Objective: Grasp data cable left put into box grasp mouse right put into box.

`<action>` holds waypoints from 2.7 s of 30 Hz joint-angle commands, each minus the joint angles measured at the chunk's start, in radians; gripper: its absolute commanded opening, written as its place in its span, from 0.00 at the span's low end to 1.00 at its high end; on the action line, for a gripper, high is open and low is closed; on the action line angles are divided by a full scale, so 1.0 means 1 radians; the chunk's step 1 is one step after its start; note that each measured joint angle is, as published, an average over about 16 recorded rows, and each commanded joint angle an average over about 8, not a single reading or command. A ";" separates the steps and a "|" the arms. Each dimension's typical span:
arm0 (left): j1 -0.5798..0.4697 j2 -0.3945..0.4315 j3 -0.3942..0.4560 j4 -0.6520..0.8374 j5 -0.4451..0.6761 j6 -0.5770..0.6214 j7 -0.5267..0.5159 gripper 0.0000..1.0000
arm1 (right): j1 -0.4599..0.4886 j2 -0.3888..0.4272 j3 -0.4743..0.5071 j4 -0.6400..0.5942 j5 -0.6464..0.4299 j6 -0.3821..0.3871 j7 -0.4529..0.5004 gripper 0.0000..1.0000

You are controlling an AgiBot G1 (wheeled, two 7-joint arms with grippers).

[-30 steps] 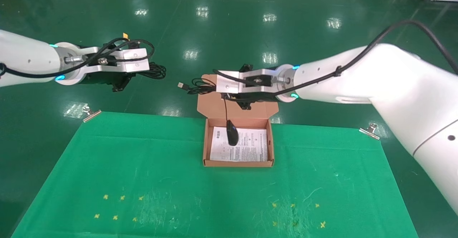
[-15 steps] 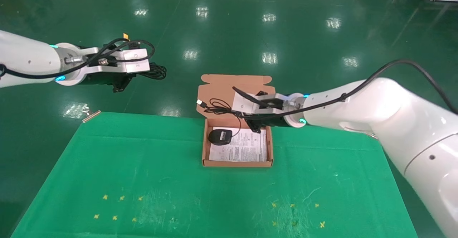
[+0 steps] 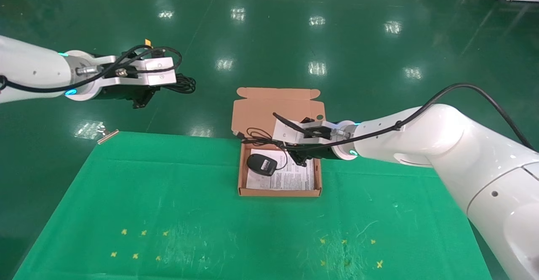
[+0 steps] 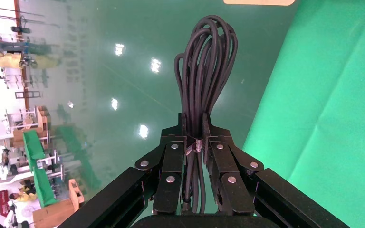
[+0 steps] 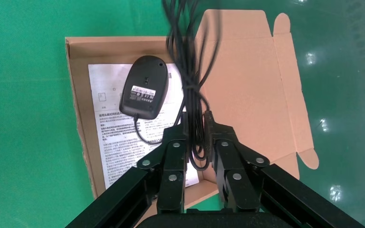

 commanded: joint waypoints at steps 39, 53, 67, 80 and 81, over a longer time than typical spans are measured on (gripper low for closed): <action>0.238 0.347 0.186 0.172 -0.010 -0.382 0.086 0.00 | 0.030 0.425 -0.063 0.558 -0.206 -0.004 0.397 1.00; 0.228 0.353 0.358 0.178 -0.090 -0.464 0.039 0.86 | 0.029 0.499 -0.082 0.708 -0.325 -0.016 0.574 1.00; 0.214 0.325 0.351 0.152 -0.104 -0.468 0.032 1.00 | 0.031 0.500 -0.082 0.707 -0.325 -0.017 0.572 1.00; 0.087 0.312 0.290 0.240 -0.077 -0.491 -0.031 1.00 | 0.169 0.509 -0.104 0.754 -0.432 -0.127 0.525 1.00; 0.085 0.314 0.288 0.244 -0.076 -0.490 -0.034 1.00 | 0.182 0.505 -0.112 0.757 -0.445 -0.143 0.520 1.00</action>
